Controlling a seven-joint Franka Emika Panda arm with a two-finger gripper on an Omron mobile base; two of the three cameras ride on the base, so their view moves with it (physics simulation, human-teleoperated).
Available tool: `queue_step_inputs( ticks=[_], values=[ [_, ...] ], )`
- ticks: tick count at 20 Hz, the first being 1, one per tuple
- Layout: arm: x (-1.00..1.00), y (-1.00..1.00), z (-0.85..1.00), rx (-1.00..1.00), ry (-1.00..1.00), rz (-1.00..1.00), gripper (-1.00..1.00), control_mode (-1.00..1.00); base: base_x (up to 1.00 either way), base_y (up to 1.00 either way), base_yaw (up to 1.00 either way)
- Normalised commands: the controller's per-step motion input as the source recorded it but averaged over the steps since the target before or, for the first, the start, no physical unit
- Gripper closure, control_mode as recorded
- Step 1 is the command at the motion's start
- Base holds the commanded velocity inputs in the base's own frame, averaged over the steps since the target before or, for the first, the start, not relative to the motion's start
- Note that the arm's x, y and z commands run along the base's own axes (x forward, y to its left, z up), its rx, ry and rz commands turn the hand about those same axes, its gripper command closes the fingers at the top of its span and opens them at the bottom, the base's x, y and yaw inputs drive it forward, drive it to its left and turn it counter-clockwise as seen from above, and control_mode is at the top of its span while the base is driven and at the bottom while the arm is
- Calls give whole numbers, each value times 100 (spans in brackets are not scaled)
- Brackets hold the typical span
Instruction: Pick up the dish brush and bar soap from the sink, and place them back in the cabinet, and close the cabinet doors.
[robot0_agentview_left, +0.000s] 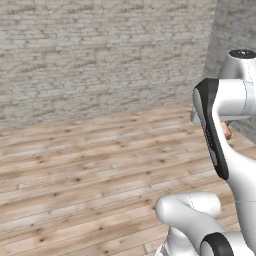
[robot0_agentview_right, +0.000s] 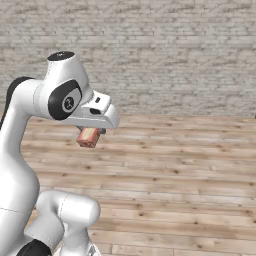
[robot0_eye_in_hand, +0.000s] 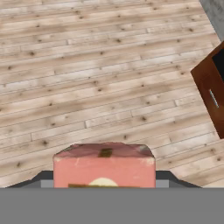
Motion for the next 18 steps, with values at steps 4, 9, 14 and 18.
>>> queue_step_inputs(
  ticks=[4,9,14,18],
  values=[
    [0,0,0,0,0,0,100,100,97,0,0],
    [0,0,0,0,0,0,100,100,89,-1,-4],
    [0,0,0,0,0,0,100,100,16,-24,-62],
    [0,0,0,0,0,0,100,100,0,-3,-90]
  ],
)
